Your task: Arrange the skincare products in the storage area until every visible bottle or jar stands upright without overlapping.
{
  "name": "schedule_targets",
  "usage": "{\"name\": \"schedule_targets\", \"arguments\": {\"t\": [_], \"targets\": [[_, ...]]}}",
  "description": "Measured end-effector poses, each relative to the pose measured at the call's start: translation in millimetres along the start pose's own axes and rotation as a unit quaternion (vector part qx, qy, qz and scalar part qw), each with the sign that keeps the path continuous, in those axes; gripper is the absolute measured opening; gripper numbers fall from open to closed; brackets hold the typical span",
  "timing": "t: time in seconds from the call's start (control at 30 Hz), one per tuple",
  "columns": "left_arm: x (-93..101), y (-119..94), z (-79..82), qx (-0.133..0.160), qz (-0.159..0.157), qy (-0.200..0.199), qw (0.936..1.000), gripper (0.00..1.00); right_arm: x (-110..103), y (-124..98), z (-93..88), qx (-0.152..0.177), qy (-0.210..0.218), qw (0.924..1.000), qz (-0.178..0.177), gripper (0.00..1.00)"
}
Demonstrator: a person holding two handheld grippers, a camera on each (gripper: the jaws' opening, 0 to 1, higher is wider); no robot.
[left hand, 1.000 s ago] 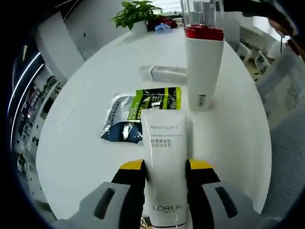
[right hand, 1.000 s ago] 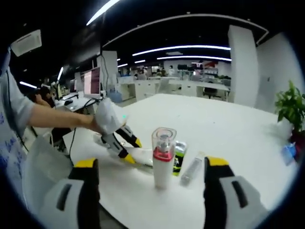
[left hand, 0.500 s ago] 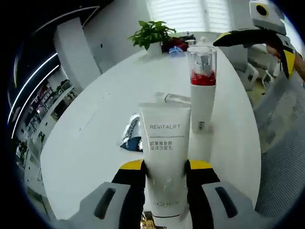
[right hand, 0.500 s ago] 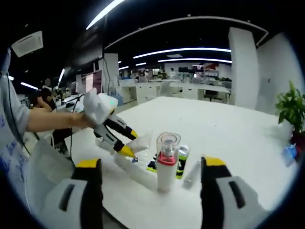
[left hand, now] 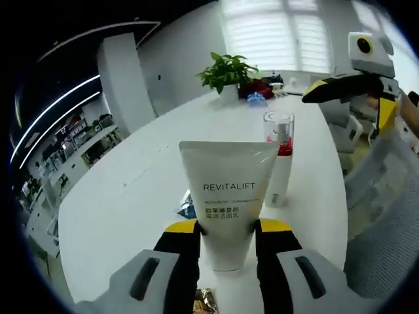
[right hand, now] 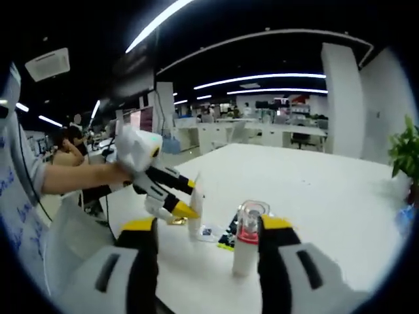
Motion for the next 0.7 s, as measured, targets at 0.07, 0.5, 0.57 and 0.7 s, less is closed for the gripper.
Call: {"name": "schedule_targets", "arguments": {"t": [0.07,0.5,0.57,0.7], "targets": [[3.5,-3,3.5,0.007,0.000,-0.002,1.0000,0.29,-3,2,1.3,0.002,-0.002,1.0000,0.005,0.54],[36.9,-14,21.6,0.037,-0.006,-0.003,0.9993,0.30,-18,30,9.4,0.011,-0.004,0.9994,0.032,0.37],[43.2,-15,24.0,0.041,-0.006,0.006,0.9991,0.30,-20,34,9.7,0.010,-0.004,0.9994,0.033,0.34],[51.1,-16,25.8,0.038,-0.002,0.024,0.9990,0.30,-24,42,9.7,0.009,-0.002,0.9992,0.038,0.30]]}}
Point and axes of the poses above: the point that each gripper's makers call its tool centre point, and the gripper's own axes: y roughly forward along the fingers, x roughly to its right, z roughly out of its top, the point moved 5 cm from there along -y, roughly backward along the fingers, and after that the axes turned 2 degrees about y, right-handed, at the moved point
